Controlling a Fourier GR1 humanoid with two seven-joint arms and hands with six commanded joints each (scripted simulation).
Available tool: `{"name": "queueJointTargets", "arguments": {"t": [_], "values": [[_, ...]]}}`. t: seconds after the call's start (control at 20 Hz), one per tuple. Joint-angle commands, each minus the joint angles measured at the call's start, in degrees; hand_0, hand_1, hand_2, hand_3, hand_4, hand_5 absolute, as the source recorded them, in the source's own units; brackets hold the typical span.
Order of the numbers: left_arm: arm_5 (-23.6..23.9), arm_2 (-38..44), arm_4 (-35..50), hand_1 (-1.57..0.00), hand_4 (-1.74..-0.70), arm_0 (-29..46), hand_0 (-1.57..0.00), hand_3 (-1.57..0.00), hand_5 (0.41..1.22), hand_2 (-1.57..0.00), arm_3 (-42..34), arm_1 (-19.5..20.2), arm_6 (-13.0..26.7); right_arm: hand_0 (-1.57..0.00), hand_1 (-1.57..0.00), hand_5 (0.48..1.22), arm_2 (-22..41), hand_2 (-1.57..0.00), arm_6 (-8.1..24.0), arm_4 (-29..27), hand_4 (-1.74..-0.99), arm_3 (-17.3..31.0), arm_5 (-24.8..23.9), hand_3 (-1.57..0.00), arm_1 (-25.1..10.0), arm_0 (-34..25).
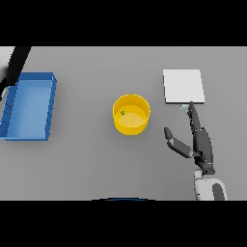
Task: Pick up the red beaker and tilt it to pour out 1 green nut into yellow bowl. Pick up the yellow bowl and place it on the metallic measuring scale.
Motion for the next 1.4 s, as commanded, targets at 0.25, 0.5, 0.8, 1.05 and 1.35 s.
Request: {"name": "queueJointTargets", "arguments": {"t": [0.25, 0.5, 0.8, 1.05, 1.35], "values": [[8.9, 11.2, 16.3, -1.57, -1.74, 12.2, -1.57, -1.41, 1.221, -1.57, -4.7, 7.8, 4.9, 0.00, 0.00, 0.591, 0.1, 0.00, -1.4, 0.8, -1.223, 1.0, 0.1, 0.00, -1.0, -0.9], [19.8, 16.5, 27.4, -1.57, -1.74, 28.3, -1.57, -1.45, 1.221, -1.57, -18.7, 12.6, 15.2, 0.00, 0.00, 0.620, 0.5, 0.00, -0.3, 1.7, -1.209, 0.8, 0.3, 0.00, -1.7, -1.2], [30.2, 16.7, 34.5, -1.57, -1.74, 47.5, -1.57, -1.45, 1.221, -1.57, -37.7, 16.8, 25.1, 0.00, 0.00, 0.660, 0.9, 0.00, -0.4, 2.1, -1.210, 0.6, 0.9, 0.00, -2.4, -0.6], [35.9, 15.0, 36.6, -1.57, -1.74, 54.7, -1.57, -1.49, 1.221, -1.57, -42.6, 16.3, 28.1, 0.00, 0.00, 0.664, 0.9, 0.00, 0.0, 2.2, -1.216, 0.1, 1.0, 0.00, -2.6, -0.8], [38.1, 11.4, 38.0, -1.57, -1.74, 56.9, -1.57, -1.55, 0.967, -1.57, -42.5, 16.7, 29.1, 0.00, 0.00, 0.664, 1.4, 0.00, -1.0, 2.6, -1.205, 0.1, 0.8, 0.00, -2.4, 0.1]]}}
